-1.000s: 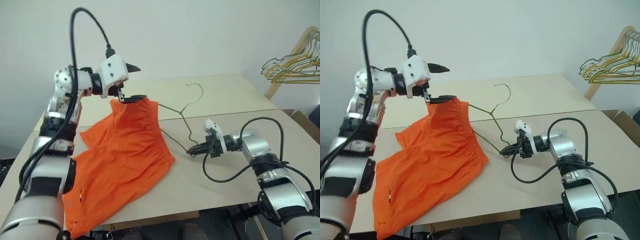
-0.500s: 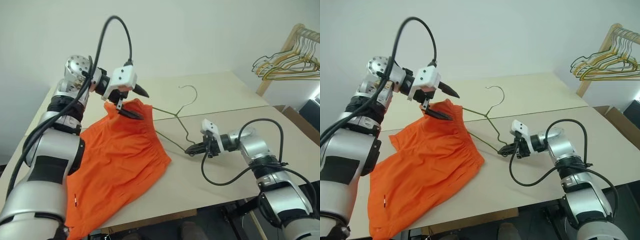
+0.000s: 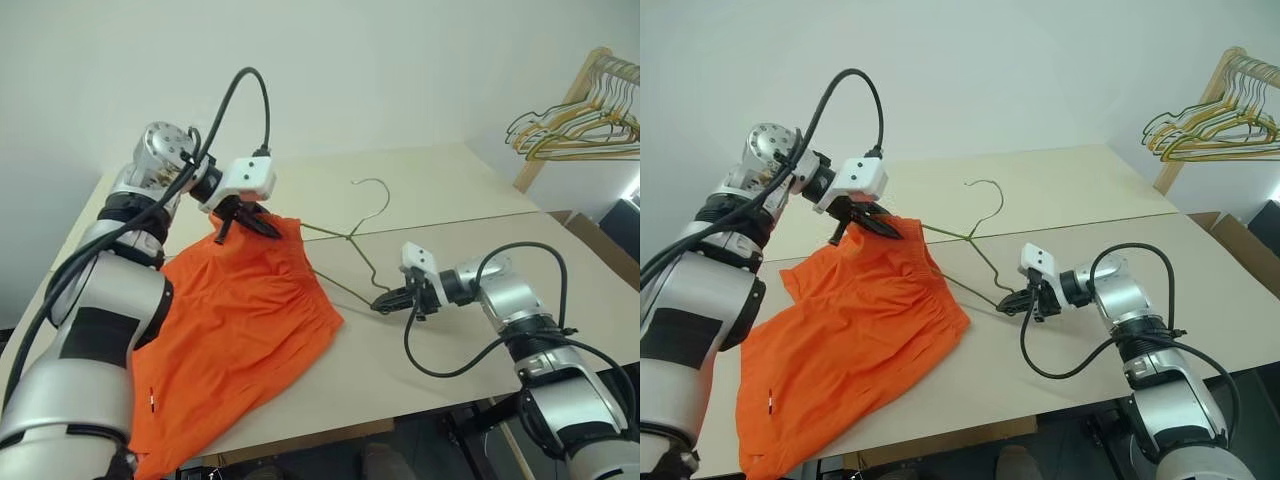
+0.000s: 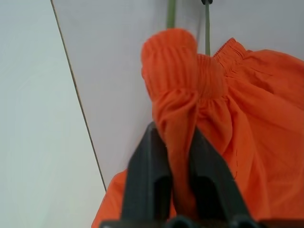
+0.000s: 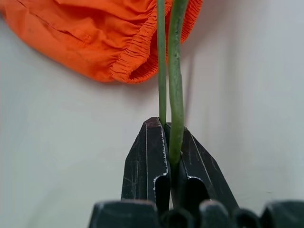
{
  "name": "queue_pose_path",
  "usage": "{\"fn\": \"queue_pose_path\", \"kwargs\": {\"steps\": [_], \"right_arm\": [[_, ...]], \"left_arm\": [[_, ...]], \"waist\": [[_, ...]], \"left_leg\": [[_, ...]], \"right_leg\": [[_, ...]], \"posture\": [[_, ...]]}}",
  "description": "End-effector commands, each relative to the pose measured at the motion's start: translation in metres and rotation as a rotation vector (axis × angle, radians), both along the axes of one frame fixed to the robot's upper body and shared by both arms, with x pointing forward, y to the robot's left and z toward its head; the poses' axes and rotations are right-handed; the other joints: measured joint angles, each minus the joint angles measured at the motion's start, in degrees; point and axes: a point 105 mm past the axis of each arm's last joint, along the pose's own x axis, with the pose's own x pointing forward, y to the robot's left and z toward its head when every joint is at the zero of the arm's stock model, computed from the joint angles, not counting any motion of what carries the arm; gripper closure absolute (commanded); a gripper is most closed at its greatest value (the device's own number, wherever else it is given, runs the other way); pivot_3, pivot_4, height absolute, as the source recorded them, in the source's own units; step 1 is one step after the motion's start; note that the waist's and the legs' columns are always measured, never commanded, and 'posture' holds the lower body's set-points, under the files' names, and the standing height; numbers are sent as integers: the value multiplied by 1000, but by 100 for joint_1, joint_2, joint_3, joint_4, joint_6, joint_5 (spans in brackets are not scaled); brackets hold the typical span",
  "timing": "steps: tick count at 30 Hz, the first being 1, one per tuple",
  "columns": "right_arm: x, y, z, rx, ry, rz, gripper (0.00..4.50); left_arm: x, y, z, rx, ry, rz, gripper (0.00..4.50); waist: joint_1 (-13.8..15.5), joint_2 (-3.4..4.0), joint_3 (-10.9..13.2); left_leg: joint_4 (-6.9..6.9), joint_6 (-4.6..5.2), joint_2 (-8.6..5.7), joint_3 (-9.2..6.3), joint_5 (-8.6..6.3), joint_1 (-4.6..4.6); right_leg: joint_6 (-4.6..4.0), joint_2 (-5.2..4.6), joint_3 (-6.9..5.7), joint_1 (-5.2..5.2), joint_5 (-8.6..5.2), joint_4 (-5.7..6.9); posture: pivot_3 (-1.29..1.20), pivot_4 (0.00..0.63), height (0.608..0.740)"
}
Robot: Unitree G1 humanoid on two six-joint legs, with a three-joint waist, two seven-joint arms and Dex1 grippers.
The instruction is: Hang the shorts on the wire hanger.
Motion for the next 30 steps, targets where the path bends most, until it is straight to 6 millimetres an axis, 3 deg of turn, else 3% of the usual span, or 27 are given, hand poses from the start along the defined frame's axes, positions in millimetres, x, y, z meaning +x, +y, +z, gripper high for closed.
{"fn": "queue_pose_path", "kwargs": {"steps": [1,5,8,11,15,19,22,27,30], "right_arm": [[4,8,11,1,-144,39,4500],[11,13,17,51,-257,8,4500],[11,11,24,103,-224,-18,3743],[15,4,31,133,-232,-83,2699],[16,-24,42,202,-223,-199,1368],[6,-60,37,259,-116,-343,1368],[-7,-69,22,227,-74,-383,1368],[-31,-42,12,383,107,-391,1368],[-37,-6,8,482,234,-390,1368]], "left_arm": [[0,-1,16,-22,-42,-15,4481],[-1,0,18,-36,-58,-27,4481],[-2,3,22,-41,-70,-28,4500],[-3,5,29,-66,-79,-23,4500],[-6,10,40,-97,-110,-28,4500],[-5,10,55,-159,-142,-17,4500],[-5,9,63,-190,-157,-17,4500],[-5,5,74,-238,-165,-18,4500],[-5,4,74,-230,-176,-26,4500]], "waist": [[1,-1,0],[2,-2,1],[0,-2,2],[19,-3,3],[78,-4,4],[190,-5,4],[259,-7,5],[260,-10,7],[247,-11,7]], "left_leg": [[0,1,0,-4,0,0],[0,1,0,-15,-1,1],[0,1,0,-15,0,1],[1,3,-1,-16,-1,1],[1,4,1,-17,-2,0],[2,7,-1,-19,-4,-2],[5,10,0,-16,-5,-3],[5,11,0,-11,-6,-1],[6,14,2,3,-8,7]], "right_leg": [[0,0,2,-1,0,1],[1,0,4,-1,0,1],[1,0,7,-2,0,2],[1,0,8,-1,1,1],[2,0,9,-1,1,0],[2,1,10,2,0,-4],[2,3,15,1,0,-6],[3,10,28,-1,0,-4],[3,13,53,-1,0,-4]], "posture": [[-41,0,740],[-40,0,740],[-42,0,740],[-44,0,740],[-40,0,740],[-39,0,740],[-41,0,740],[-45,0,740],[-56,0,740]]}}
